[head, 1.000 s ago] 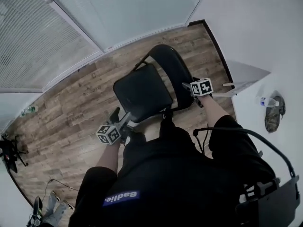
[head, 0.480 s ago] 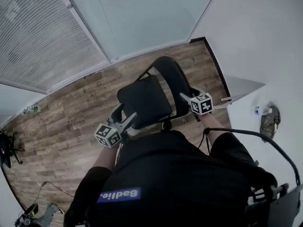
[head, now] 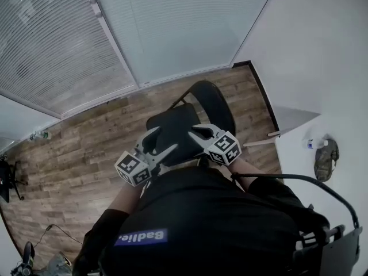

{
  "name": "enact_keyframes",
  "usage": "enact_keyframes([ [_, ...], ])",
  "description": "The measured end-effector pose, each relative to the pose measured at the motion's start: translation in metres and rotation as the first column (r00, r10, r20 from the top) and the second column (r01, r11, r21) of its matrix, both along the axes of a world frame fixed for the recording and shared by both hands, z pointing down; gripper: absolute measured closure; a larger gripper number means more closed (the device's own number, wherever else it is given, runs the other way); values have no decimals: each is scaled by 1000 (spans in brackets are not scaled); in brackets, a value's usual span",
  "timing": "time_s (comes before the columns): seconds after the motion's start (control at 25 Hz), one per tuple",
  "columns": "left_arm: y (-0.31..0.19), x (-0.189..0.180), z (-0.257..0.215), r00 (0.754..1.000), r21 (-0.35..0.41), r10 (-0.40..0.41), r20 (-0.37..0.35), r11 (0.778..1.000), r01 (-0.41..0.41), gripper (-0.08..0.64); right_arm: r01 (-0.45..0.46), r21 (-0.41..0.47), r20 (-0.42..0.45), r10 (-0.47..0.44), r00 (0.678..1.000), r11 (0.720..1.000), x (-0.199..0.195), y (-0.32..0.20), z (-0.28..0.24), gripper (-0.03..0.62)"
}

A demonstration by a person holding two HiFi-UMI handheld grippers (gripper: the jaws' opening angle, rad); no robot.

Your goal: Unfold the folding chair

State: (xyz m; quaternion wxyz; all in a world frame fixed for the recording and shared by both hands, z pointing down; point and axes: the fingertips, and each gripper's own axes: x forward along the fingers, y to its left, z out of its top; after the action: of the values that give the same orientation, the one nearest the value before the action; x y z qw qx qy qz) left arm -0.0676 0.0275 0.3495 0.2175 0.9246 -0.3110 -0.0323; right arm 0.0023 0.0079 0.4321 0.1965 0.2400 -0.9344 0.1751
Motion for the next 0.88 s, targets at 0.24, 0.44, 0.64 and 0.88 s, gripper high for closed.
enact_keyframes([
  [0.24,19,4,-7,999,18,45,30,999,-46,326,70,25,92,-72,993,997,-35,15,-35,565],
  [0.44,23,0,-13,996,36,60,62,997,-63,510,118,53,134,-124,983,992,-58,20,-56,580],
  [0.64,17,3,-23,993,86,60,97,994,-68,553,130,97,178,-146,973,987,-66,18,-78,589],
  [0.88,10,0,-30,991,138,-1,135,990,-18,555,105,132,194,-130,972,986,-62,16,-85,589],
])
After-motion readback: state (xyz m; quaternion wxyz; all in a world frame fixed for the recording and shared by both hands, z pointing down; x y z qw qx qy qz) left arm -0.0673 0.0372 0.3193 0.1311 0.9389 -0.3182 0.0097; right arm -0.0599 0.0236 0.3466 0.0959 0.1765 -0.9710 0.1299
